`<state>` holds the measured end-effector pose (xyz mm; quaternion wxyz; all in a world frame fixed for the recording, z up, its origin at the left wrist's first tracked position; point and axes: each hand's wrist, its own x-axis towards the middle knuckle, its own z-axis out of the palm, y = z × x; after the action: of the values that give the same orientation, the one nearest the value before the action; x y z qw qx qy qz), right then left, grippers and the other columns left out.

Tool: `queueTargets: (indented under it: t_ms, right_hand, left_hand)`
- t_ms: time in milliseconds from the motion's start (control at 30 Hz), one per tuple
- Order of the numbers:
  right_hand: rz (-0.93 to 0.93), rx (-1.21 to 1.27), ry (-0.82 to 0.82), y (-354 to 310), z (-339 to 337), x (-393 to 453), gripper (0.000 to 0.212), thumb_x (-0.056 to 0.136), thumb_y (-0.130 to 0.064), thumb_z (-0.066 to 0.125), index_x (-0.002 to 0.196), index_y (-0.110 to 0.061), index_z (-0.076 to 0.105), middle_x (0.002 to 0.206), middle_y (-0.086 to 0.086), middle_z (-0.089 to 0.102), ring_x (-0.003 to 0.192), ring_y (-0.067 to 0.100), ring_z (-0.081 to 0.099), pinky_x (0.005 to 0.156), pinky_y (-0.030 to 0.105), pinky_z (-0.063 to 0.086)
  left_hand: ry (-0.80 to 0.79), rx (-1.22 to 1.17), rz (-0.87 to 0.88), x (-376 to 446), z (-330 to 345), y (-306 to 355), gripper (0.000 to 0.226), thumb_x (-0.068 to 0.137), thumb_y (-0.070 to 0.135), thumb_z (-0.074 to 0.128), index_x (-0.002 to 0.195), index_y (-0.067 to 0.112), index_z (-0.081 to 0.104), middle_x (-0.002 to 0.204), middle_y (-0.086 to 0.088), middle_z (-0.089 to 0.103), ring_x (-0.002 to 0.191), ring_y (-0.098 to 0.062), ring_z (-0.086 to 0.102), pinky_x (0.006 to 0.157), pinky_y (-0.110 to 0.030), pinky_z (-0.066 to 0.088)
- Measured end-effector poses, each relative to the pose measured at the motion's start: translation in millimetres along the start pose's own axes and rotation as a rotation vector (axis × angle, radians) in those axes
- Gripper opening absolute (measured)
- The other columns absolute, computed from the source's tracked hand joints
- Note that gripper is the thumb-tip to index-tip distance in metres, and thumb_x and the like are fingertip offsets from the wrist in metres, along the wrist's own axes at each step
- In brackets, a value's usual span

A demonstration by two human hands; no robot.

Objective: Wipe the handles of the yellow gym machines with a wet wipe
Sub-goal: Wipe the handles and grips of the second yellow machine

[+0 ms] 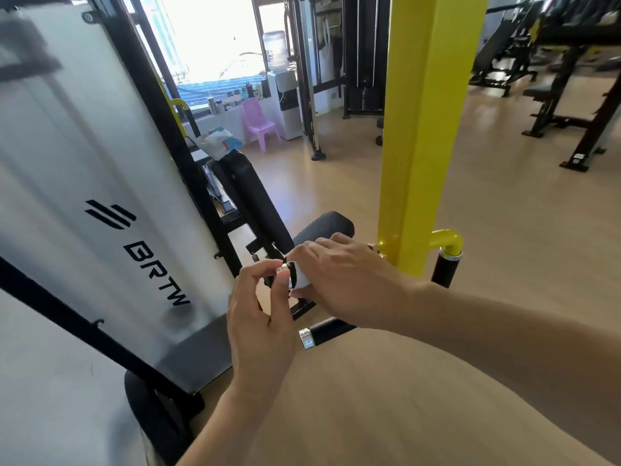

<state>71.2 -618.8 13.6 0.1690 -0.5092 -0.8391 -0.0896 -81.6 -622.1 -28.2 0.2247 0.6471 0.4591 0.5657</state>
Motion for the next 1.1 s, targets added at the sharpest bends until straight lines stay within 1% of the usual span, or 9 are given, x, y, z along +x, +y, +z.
queueTargets:
  t_ms: [167,267,367,500,633,700,833,1000,1100]
  right_hand:
    - [0.172,-0.210,-0.030,22.8,-8.3,-26.4,0.033,0.095,-0.041,0.059,0.111,-0.012,0.057,0.096,0.005,0.069,0.090,0.026,0.067,0.099,0.039,0.042]
    - [0.185,-0.198,-0.022,18.9,-10.0,-24.9,0.039,0.094,-0.048,0.056,0.112,-0.014,0.061,0.098,0.004,0.073,0.092,0.024,0.069,0.099,0.036,0.044]
    - [0.129,0.030,-0.005,-2.0,-3.3,-11.8,0.046,0.094,-0.040,0.063,0.133,-0.016,0.059,0.127,0.004,0.070,0.115,0.024,0.066,0.106,0.038,0.043]
    - [0.166,0.079,-0.042,5.5,-5.7,-16.1,0.062,0.090,-0.025,0.073,0.146,-0.019,0.049,0.146,0.001,0.056,0.133,0.020,0.054,0.115,0.038,0.037]
    - [0.323,-0.145,-0.131,19.4,-12.4,-24.8,0.074,0.079,-0.040,0.079,0.138,-0.003,0.056,0.133,0.015,0.065,0.122,0.029,0.063,0.114,0.043,0.040]
    - [0.279,-0.133,-0.126,4.9,-10.7,-20.4,0.085,0.081,-0.056,0.068,0.140,0.004,0.051,0.135,0.020,0.062,0.124,0.034,0.060,0.114,0.044,0.035]
    - [0.207,0.057,-0.082,-17.0,-5.7,-18.0,0.091,0.092,-0.072,0.018,0.158,-0.010,0.019,0.160,0.004,0.034,0.149,0.018,0.024,0.120,0.026,0.000]
    - [0.234,0.054,0.001,2.2,2.9,-25.1,0.061,0.101,-0.052,0.026,0.148,-0.017,0.044,0.134,0.000,0.062,0.128,0.021,0.051,0.112,0.031,0.031]
    - [0.260,0.030,0.060,4.1,5.0,-26.0,0.056,0.100,-0.050,0.030,0.138,-0.017,0.054,0.124,0.000,0.067,0.119,0.023,0.057,0.103,0.030,0.036]
  left_hand:
    - [-0.032,0.028,-0.017,1.8,-4.8,4.7,0.019,0.094,0.049,0.052,0.101,0.035,0.064,0.102,0.021,0.068,0.106,-0.010,0.063,0.096,-0.042,0.050]
    - [-0.100,0.054,-0.040,10.0,-15.4,6.0,0.007,0.092,0.043,0.065,0.098,0.042,0.069,0.101,0.027,0.069,0.105,0.001,0.062,0.096,-0.025,0.048]
    - [-0.188,0.102,0.038,20.5,-27.6,8.1,0.011,0.090,0.034,0.069,0.099,0.041,0.073,0.099,0.028,0.071,0.104,0.003,0.064,0.091,-0.013,0.046]
    - [-0.216,0.117,0.063,26.1,-33.7,8.8,0.015,0.088,0.034,0.073,0.100,0.042,0.075,0.102,0.032,0.070,0.108,0.004,0.064,0.098,-0.021,0.047]
    - [-0.209,0.204,0.102,27.4,-33.5,7.9,0.016,0.091,0.042,0.070,0.105,0.040,0.076,0.105,0.039,0.064,0.111,0.003,0.063,0.103,-0.038,0.049]
    - [-0.188,0.194,0.130,25.2,-30.2,8.1,0.018,0.090,0.038,0.069,0.105,0.038,0.077,0.107,0.036,0.066,0.110,0.005,0.064,0.101,-0.041,0.050]
    - [-0.150,0.144,0.103,20.9,-27.7,6.5,0.020,0.090,0.035,0.069,0.107,0.040,0.076,0.108,0.033,0.068,0.111,0.005,0.064,0.100,-0.043,0.052]
    - [-0.147,0.109,0.082,21.9,-28.2,5.4,0.019,0.089,0.030,0.075,0.105,0.041,0.076,0.106,0.032,0.069,0.109,0.008,0.064,0.101,-0.026,0.050]
    - [-0.150,0.100,0.070,21.7,-26.4,5.6,0.018,0.088,0.027,0.076,0.104,0.035,0.078,0.105,0.029,0.071,0.107,0.007,0.065,0.097,-0.011,0.046]
